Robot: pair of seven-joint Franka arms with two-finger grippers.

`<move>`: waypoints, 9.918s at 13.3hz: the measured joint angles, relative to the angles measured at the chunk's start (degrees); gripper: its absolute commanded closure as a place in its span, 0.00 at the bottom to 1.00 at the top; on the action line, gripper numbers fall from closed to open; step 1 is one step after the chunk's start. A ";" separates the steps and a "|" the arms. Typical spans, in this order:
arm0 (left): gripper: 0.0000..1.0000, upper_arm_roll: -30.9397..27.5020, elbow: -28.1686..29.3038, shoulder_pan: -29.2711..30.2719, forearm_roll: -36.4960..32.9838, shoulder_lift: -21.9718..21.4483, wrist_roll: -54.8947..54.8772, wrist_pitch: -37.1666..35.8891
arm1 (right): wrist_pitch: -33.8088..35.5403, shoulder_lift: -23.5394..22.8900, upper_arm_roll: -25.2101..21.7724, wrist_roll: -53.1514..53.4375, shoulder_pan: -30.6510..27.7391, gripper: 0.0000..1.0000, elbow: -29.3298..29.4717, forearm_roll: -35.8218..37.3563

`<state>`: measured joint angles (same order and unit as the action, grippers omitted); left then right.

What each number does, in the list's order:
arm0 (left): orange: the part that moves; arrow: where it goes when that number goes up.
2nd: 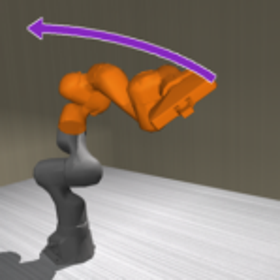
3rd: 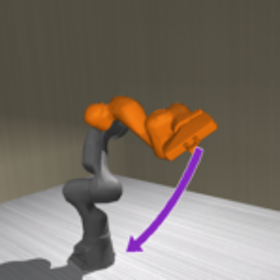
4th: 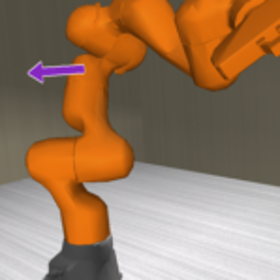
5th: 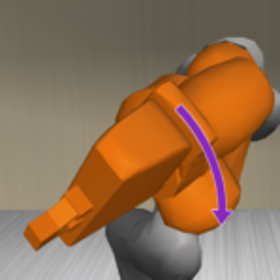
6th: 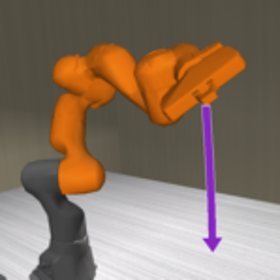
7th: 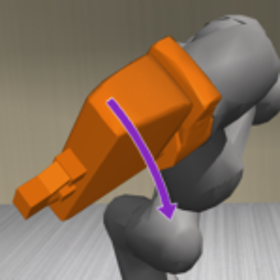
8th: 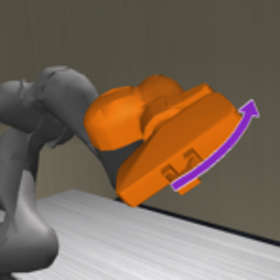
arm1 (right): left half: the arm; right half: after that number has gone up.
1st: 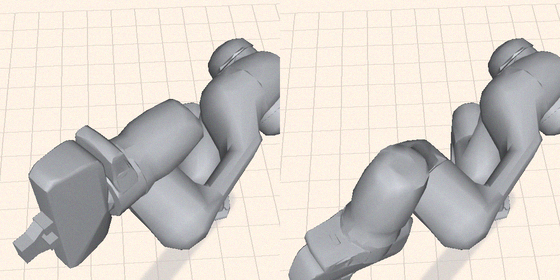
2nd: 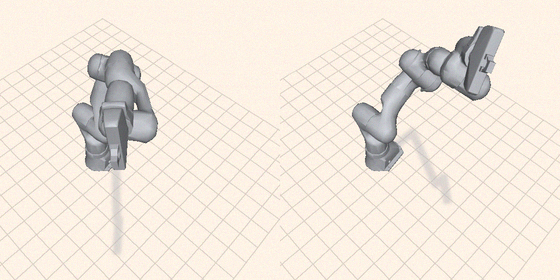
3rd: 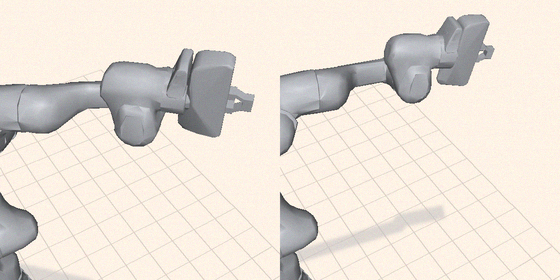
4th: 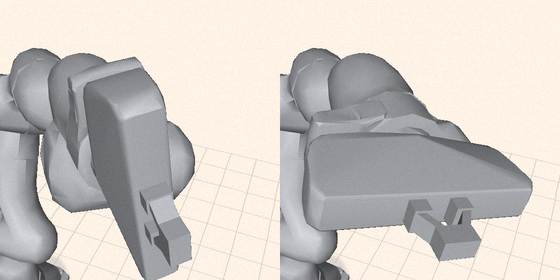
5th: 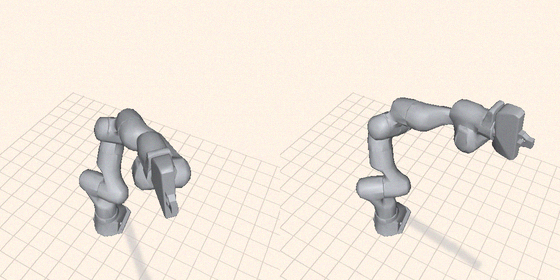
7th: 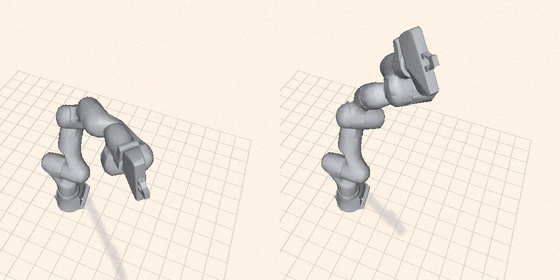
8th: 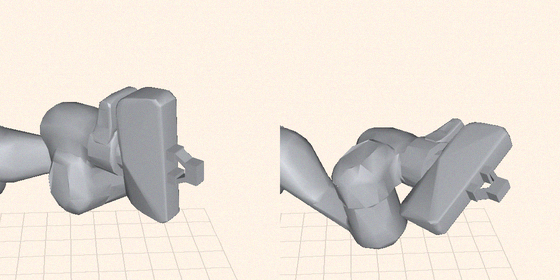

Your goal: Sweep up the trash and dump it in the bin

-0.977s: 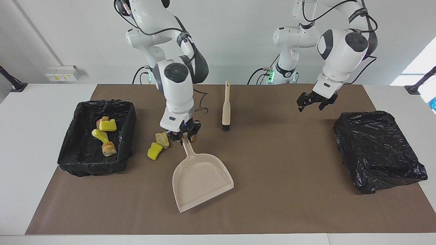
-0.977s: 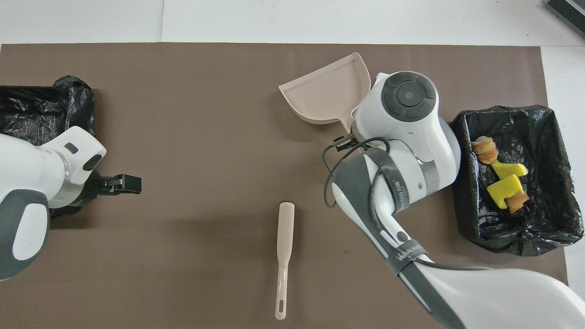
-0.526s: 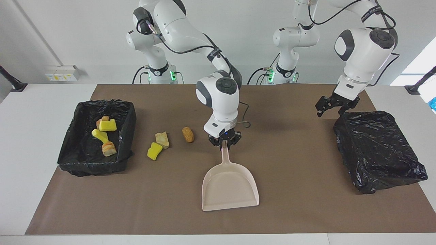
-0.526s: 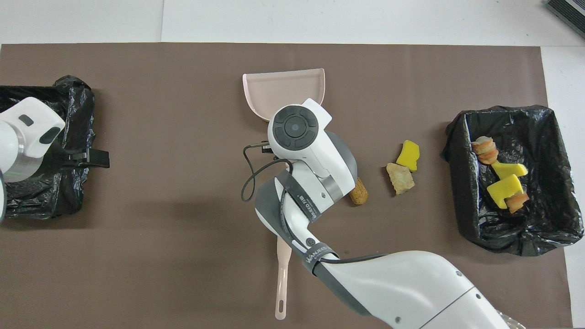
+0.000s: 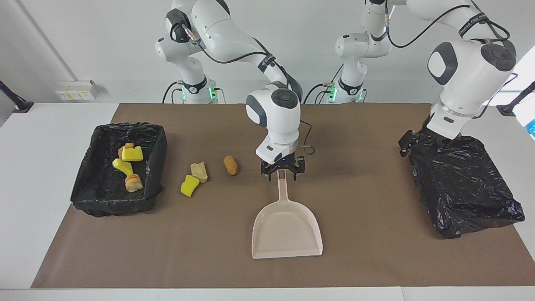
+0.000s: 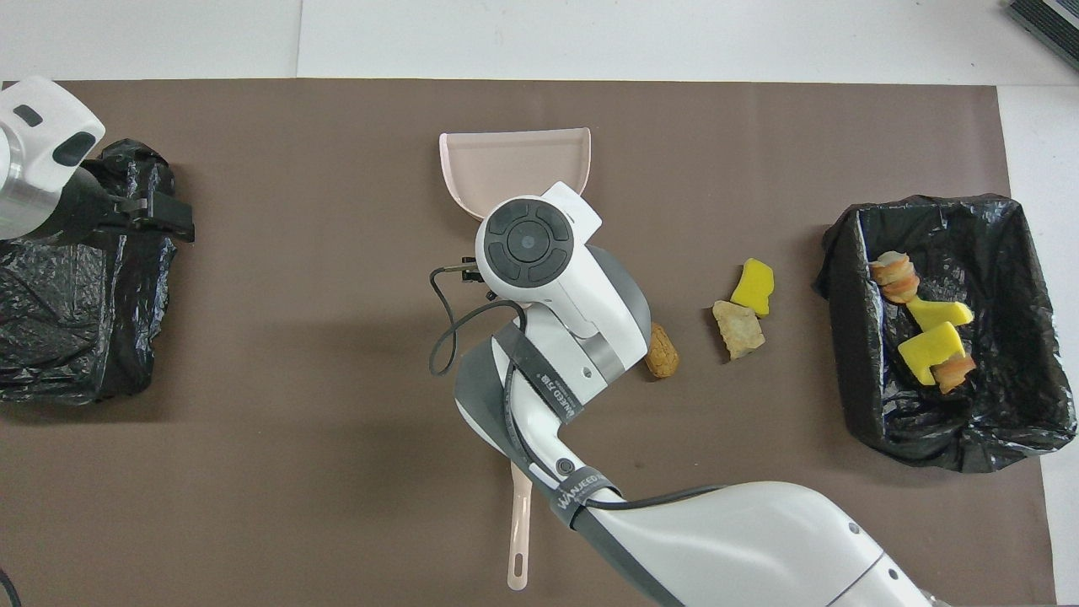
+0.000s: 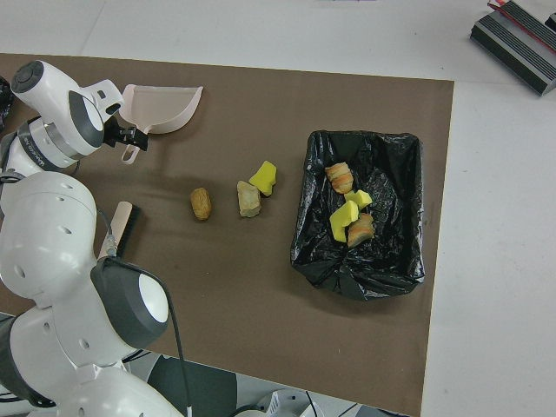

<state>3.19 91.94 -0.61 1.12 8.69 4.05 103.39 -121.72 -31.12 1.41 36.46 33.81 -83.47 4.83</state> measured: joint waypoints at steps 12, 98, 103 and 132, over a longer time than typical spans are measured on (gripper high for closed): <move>0.00 0.57 -0.80 -7.86 0.37 2.59 9.86 3.13 | -0.01 26.72 1.17 14.45 11.29 0.00 -38.76 -10.29; 1.00 0.86 43.24 -20.01 2.26 -24.02 -52.93 12.44 | 6.76 34.75 0.63 -21.91 -13.42 1.00 -49.78 -12.38; 1.00 1.03 43.98 -21.66 -0.46 -23.54 -57.95 12.94 | 6.75 34.20 0.63 -21.91 -13.41 1.00 -49.85 -12.44; 1.00 2.00 42.64 -24.76 -5.04 -16.30 -46.60 14.41 | 14.32 29.19 -0.14 -12.35 3.56 1.00 -39.14 -24.03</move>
<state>5.19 134.58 -25.37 -3.92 -7.61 -42.55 117.80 -107.40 -1.93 1.27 24.11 37.37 -122.61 -19.20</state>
